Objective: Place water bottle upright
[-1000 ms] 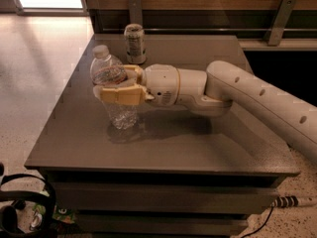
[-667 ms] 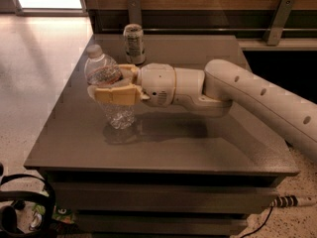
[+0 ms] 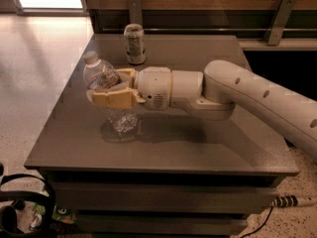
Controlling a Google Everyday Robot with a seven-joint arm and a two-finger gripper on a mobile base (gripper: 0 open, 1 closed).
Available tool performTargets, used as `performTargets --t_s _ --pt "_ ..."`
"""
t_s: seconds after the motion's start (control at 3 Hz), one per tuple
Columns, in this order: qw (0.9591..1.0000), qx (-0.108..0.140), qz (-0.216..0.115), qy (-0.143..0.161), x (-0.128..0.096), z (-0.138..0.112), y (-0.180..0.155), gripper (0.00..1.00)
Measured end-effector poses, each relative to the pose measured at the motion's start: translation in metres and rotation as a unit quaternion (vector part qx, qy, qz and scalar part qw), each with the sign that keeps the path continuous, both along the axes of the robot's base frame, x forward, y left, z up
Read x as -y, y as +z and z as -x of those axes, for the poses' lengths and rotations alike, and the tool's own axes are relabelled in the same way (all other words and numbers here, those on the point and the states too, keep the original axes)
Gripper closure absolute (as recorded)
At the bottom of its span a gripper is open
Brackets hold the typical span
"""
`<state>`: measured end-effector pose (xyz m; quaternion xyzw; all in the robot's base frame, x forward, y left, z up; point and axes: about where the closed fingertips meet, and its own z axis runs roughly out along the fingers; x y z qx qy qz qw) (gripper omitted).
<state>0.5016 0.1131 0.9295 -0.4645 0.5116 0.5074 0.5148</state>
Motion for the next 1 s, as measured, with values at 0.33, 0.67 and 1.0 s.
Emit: performTargets --t_s 0.33,0.67,1.0 --pt "0.9999 -0.008 0.004 -0.009 -0.002 -0.004 -0.011 1.00" --pt "0.9997 -0.016 0.001 -0.017 -0.002 -0.008 -0.022 1.00" --pt "0.9997 -0.016 0.001 -0.017 -0.002 -0.008 -0.017 1.00"
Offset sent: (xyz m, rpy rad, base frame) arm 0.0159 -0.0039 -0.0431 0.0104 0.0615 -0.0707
